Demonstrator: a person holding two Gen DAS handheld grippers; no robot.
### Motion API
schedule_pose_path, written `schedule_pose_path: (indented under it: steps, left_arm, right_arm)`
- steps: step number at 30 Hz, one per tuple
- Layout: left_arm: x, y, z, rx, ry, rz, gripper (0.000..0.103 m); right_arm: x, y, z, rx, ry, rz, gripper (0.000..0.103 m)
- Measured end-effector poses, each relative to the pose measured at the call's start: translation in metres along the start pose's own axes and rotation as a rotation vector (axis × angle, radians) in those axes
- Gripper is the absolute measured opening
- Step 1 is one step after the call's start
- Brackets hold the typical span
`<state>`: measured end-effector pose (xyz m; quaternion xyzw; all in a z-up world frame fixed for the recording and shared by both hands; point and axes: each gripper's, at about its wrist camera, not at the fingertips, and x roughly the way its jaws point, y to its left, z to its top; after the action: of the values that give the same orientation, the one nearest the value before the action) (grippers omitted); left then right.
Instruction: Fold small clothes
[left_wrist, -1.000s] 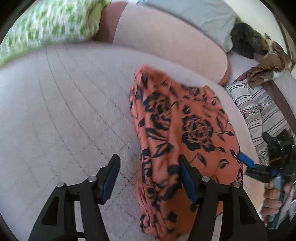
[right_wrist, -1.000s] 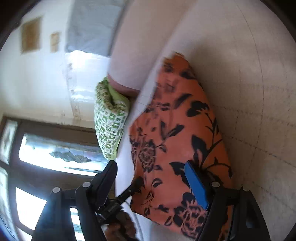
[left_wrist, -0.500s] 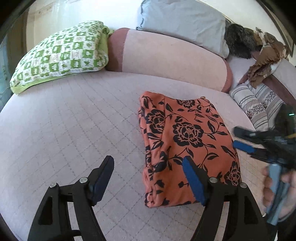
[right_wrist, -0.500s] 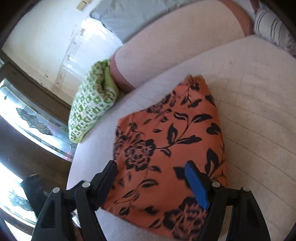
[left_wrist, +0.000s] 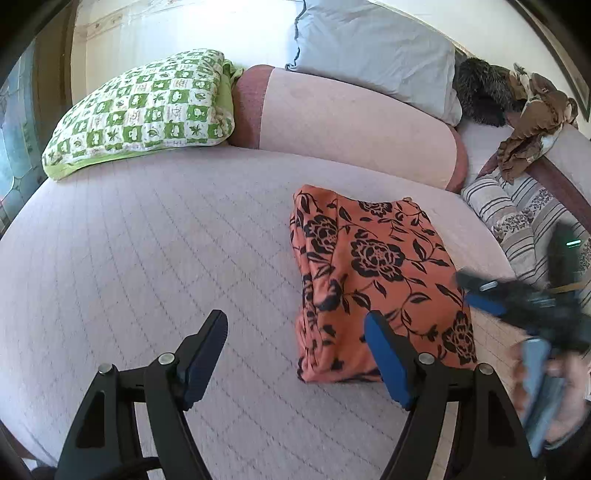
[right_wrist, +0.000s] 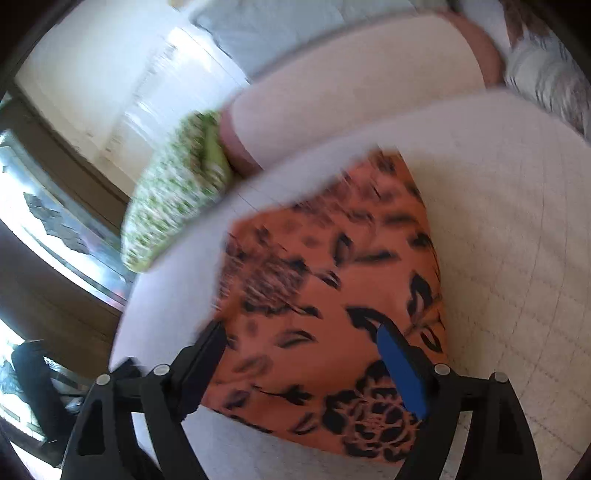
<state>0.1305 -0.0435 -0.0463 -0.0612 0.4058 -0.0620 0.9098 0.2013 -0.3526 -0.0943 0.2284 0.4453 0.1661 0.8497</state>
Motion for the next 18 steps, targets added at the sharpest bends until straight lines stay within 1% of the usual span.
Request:
schedule_pose_path:
  steps: [1, 2, 4, 6, 8, 9, 11, 12, 13, 14, 16, 18]
  left_arm:
    - [-0.004, 0.000, -0.002, -0.004, -0.001, 0.002, 0.077]
    - [-0.009, 0.000, -0.004, -0.005, -0.004, 0.004, 0.077]
    - [-0.019, 0.002, -0.006, 0.007, -0.026, 0.009, 0.079]
    - [-0.026, 0.002, -0.010, 0.016, -0.042, 0.032, 0.081]
    - [-0.038, 0.001, -0.015, 0.021, -0.067, 0.027, 0.081]
    - [-0.043, -0.002, -0.017, 0.025, -0.076, 0.037, 0.082]
    - [-0.054, -0.008, -0.021, 0.040, -0.095, 0.050, 0.083]
    - [-0.058, -0.010, -0.022, 0.046, -0.105, 0.057, 0.085]
    - [-0.065, -0.014, -0.024, 0.056, -0.114, 0.076, 0.087]
    - [-0.070, -0.019, -0.025, 0.065, -0.113, 0.089, 0.088]
    - [-0.078, -0.025, -0.026, 0.070, -0.114, 0.093, 0.088]
    - [-0.086, -0.030, -0.027, 0.073, -0.125, 0.099, 0.088]
  right_arm:
    - [0.012, -0.009, -0.001, 0.024, 0.041, -0.033, 0.086]
    - [0.014, -0.014, -0.003, 0.043, 0.042, -0.034, 0.086]
    - [-0.003, -0.002, -0.004, 0.035, -0.003, -0.037, 0.086]
    - [-0.027, 0.018, -0.007, -0.020, -0.046, -0.054, 0.086]
    - [-0.057, 0.037, -0.017, -0.100, -0.123, -0.103, 0.086]
    - [-0.072, 0.046, -0.025, -0.140, -0.153, -0.145, 0.086]
    - [-0.096, 0.058, -0.043, -0.191, -0.201, -0.247, 0.091]
    - [-0.108, 0.062, -0.053, -0.212, -0.226, -0.284, 0.095]
    - [-0.117, 0.064, -0.062, -0.225, -0.243, -0.312, 0.101]
    - [-0.126, 0.064, -0.072, -0.223, -0.252, -0.343, 0.103]
    - [-0.141, 0.064, -0.093, -0.202, -0.275, -0.354, 0.103]
    - [-0.149, 0.066, -0.103, -0.215, -0.256, -0.389, 0.103]
